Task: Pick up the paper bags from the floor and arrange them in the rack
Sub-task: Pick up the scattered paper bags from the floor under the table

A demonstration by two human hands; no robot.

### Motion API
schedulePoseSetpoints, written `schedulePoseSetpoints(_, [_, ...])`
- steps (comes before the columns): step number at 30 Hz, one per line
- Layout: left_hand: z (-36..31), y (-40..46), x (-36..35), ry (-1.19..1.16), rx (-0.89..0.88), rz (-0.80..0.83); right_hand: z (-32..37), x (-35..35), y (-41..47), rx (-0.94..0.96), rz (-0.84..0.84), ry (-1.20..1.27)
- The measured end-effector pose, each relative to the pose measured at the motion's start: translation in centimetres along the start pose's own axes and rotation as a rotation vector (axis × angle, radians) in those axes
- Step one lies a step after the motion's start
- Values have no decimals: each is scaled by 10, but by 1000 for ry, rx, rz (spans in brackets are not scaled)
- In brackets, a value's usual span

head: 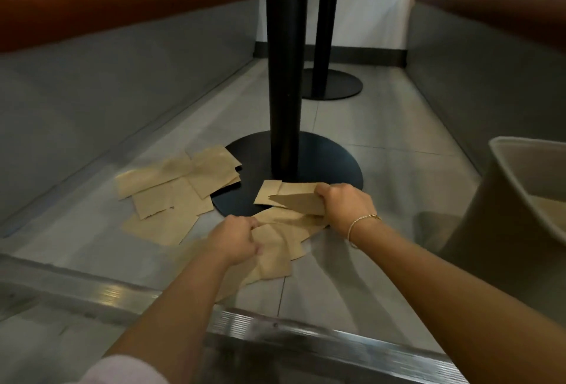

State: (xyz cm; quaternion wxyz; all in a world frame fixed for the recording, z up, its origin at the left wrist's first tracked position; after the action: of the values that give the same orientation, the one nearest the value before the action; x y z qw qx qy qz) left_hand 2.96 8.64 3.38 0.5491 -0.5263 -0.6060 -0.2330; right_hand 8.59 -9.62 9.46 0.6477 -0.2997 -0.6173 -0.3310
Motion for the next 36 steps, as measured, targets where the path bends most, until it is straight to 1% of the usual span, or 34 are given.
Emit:
schedulePoseSetpoints(3, [-10, -16, 21, 1, -14, -61, -3, 36, -13, -11, -94, 13])
schedulePoseSetpoints(8, [-26, -43, 51, -71, -23, -128, -11, 98, -39, -83, -193, 36])
schedulePoseSetpoints(10, [-37, -52, 64, -94, -48, -181, -17, 122, -50, -116, -245, 57])
schedulePoseSetpoints(14, [-67, -69, 95, -214, -100, -316, -31, 170, -75, -168, -390, 88])
schedulePoseSetpoints(18, [-101, -83, 119, -276, -166, -430, -48, 215, -103, -216, -575, 134])
schedulePoseSetpoints(21, [-120, -89, 130, -337, -198, -471, -67, 247, -125, -307, -681, 114])
schedulePoseSetpoints(25, [-140, -97, 139, -407, -223, -495, -96, 276, -155, -461, -765, 99])
schedulePoseSetpoints(27, [-150, -100, 143, -451, -237, -502, -110, 281, -165, -533, -764, 116])
schedulePoseSetpoints(31, [-168, -105, 146, -527, -252, -495, -134, 267, -172, -704, -633, 176])
schedulePoseSetpoints(33, [-177, -110, 146, -554, -263, -480, -138, 252, -172, -761, -563, 200])
schedulePoseSetpoints(35, [-186, -116, 145, -569, -277, -474, -134, 241, -169, -728, -483, 186])
schedulePoseSetpoints(36, [-190, -118, 145, -575, -288, -473, -130, 238, -166, -665, -448, 181])
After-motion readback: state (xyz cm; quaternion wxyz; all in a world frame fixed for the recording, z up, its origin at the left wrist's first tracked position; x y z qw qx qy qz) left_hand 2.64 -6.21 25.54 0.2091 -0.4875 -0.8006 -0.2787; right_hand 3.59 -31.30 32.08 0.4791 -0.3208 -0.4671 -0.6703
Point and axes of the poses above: each hand's wrist, its own y-axis towards the middle knuckle, its own x-axis out of the back of the hand, z = x × y, the point moved 2 cm from there along y, towards the middle knuckle, and after that the axes turned 11 degrees about x, right-handed, at the moved point
